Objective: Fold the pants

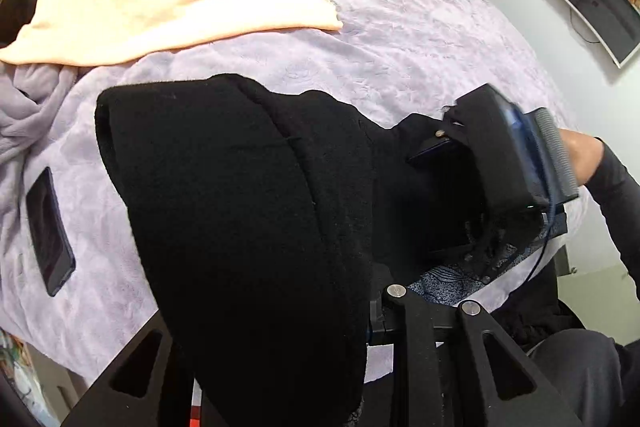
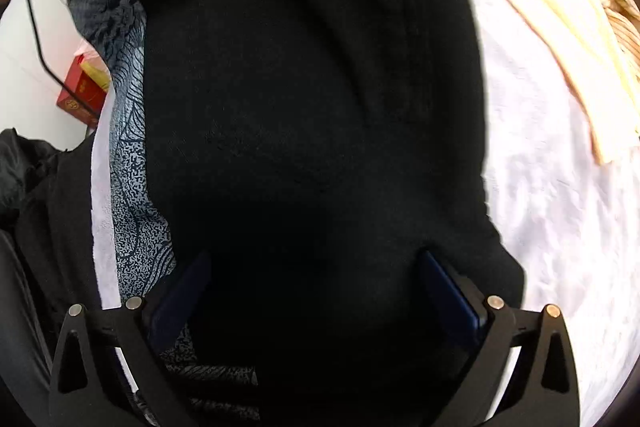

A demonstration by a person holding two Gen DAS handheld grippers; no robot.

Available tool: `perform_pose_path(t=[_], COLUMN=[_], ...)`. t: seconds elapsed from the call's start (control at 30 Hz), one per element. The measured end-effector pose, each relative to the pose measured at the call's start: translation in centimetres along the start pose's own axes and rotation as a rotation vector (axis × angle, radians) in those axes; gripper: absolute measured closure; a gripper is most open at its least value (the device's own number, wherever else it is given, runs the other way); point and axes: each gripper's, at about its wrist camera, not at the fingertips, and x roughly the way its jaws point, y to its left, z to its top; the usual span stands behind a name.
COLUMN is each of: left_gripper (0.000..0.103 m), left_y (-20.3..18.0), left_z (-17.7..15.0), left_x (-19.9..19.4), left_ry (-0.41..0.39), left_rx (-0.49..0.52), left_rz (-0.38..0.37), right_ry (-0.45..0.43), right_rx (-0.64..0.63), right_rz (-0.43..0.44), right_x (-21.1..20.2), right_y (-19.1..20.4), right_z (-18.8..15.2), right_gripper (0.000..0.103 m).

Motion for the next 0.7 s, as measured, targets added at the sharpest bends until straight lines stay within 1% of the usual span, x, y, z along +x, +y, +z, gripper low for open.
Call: perform_pose_path(t=[0.07, 0.13, 0.2, 0.3, 0.33, 0.37, 0.43, 0.5, 0.6, 0.7], left_gripper=[0.075, 0.075, 0.075, 0.075, 0.075, 0.076, 0.076, 0.076, 0.076, 0.076], left_y=[0.2, -0.9, -2.6, -5.8, -6.8, -8.1, -11.0, -14.3, -19.5, -24.9], left_z=[-0.5, -0.2, 0.6, 0.8, 1.2, 1.5, 2.2, 3.3, 5.1, 7.4], left_x=[-1.1, -2.0, -3.0, -4.2, -4.2, -4.5, -4.7, -4.0, -2.2, 1.4], left_ry=[-0.002, -0.010, -0.012, -0.018, -0.018, -0.017, -0.004, 0.014, 0.044, 0.094], left_rx=[-0.016, -0.014, 0.004, 0.067, 0.084, 0.104, 0.137, 0.180, 0.237, 0.274], left_rz=[-0.006, -0.012, -0.015, -0.017, -0.021, -0.025, -0.036, -0.043, -0.080, -0.119], right_ry=[-0.043, -0.122, -0.180, -0.227, -0.233, -0.234, -0.233, -0.231, -0.243, -0.271], right_rx=[0.011, 0.027, 0.065, 0.141, 0.169, 0.198, 0.247, 0.289, 0.350, 0.404], right_rz=[-0.039, -0.051, -0.085, -0.145, -0.158, -0.168, -0.181, -0.187, -0.174, -0.169], right_x=[-2.4, -5.9, -8.9, -12.1, -12.9, -13.2, -13.3, -13.0, -12.6, -12.7], right_y=[0.1, 0.3, 0.4, 0.4, 0.3, 0.1, 0.2, 0.5, 0.4, 0.4], right_z=[-0.9, -3.0, -5.6, -10.0, -12.5, -13.3, -16.0, -18.8, -22.3, -24.6], right_gripper=[0.000, 0.000, 0.000, 0.000, 0.000, 0.000, 0.000, 0.000, 0.000, 0.000])
